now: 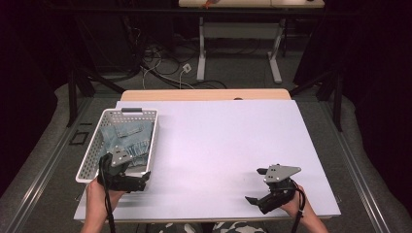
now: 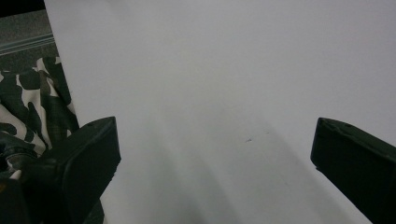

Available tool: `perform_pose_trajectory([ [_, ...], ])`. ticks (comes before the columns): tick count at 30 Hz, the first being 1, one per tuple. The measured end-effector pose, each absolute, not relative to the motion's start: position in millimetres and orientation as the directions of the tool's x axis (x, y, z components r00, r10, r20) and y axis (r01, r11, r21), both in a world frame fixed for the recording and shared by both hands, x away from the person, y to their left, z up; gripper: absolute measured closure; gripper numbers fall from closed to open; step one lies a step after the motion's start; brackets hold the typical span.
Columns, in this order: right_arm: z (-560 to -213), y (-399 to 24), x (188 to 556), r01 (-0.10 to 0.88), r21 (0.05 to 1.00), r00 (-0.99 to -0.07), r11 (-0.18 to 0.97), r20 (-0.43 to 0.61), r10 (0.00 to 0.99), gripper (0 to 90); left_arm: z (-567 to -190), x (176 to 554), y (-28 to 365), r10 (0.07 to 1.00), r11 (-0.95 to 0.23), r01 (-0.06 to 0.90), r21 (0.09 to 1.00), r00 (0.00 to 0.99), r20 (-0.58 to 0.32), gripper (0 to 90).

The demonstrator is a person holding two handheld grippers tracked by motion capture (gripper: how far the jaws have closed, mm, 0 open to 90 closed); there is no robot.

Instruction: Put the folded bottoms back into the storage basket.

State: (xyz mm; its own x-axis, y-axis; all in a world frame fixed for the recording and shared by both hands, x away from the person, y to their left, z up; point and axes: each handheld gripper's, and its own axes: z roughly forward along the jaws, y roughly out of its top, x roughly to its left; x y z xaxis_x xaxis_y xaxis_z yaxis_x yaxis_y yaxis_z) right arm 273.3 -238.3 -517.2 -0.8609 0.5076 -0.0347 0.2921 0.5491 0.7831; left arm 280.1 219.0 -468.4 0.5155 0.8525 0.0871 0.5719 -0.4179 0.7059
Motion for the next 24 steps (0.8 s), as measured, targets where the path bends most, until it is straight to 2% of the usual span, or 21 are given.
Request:
perform_pose_trajectory([
  [24, -517.3, -238.1, 273.2, 0.292, 0.782, -0.861, 0.55, -0.034, 0.507, 0.9, -476.2, 260.8, 176.1, 0.761, -0.467, 0.493, 0.734, 0.647, 0.049, 0.0],
])
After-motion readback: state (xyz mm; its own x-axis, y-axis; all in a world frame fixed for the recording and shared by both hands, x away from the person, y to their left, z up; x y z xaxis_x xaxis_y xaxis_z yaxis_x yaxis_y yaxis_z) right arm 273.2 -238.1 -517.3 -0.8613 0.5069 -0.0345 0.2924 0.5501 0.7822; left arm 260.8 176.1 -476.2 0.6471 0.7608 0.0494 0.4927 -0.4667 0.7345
